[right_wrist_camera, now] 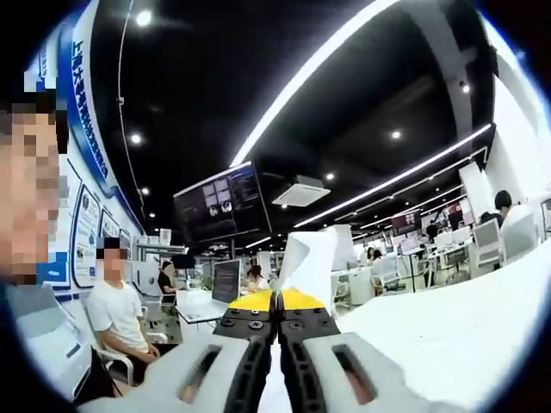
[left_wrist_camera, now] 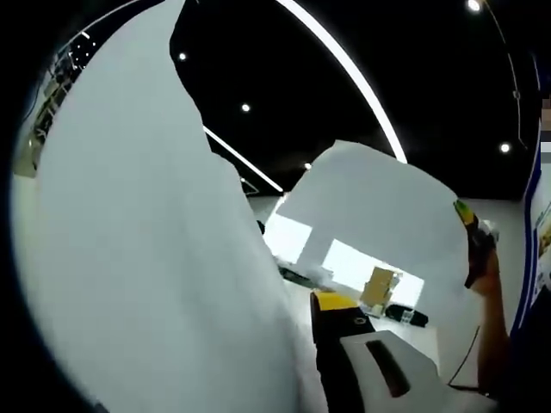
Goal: Organize the stack of printing papers by aligning and flattening the scattered papers on the table
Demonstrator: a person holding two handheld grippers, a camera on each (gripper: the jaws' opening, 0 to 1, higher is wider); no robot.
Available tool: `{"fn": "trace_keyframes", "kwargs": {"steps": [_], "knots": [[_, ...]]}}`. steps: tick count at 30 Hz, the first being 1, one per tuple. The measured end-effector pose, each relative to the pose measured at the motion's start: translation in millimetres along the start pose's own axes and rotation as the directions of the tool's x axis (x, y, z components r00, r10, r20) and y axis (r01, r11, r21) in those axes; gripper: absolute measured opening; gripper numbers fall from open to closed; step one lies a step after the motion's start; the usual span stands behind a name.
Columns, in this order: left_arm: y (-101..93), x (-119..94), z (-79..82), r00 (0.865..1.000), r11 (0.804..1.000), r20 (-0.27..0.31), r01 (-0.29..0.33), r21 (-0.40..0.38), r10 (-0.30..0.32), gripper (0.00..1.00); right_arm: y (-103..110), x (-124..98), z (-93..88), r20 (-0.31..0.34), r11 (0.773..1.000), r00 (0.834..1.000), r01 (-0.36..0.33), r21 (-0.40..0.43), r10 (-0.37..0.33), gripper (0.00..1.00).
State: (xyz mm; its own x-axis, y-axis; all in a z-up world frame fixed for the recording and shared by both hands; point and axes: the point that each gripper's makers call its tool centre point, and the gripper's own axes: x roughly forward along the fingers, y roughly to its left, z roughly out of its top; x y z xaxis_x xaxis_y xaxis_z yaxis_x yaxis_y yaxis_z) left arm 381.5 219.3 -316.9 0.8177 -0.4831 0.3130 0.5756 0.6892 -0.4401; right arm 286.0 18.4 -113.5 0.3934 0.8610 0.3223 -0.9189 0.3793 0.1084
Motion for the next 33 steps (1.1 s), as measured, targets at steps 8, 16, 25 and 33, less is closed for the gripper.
{"fn": "trace_keyframes", "kwargs": {"steps": [8,16,25,33], "knots": [[-1.5,0,-0.6,1.000,1.000,0.000,-0.002,0.001,0.002,0.18,13,5,2.2,-0.001,0.999,0.999,-0.045,0.008,0.045,0.00],[-2.8,0,-0.5,1.000,1.000,-0.001,-0.001,0.002,0.001,0.19,20,9,2.3,0.000,0.997,0.997,-0.071,0.016,0.071,0.00],[-2.3,1,-0.1,1.000,1.000,-0.001,-0.002,0.002,0.002,0.19,28,16,3.2,0.001,0.995,0.995,-0.101,0.024,0.101,0.00],[-1.7,1,0.0,1.000,1.000,-0.002,-0.002,0.003,0.002,0.19,37,24,2.7,-0.004,0.991,0.991,-0.134,0.022,0.134,0.00]]}}
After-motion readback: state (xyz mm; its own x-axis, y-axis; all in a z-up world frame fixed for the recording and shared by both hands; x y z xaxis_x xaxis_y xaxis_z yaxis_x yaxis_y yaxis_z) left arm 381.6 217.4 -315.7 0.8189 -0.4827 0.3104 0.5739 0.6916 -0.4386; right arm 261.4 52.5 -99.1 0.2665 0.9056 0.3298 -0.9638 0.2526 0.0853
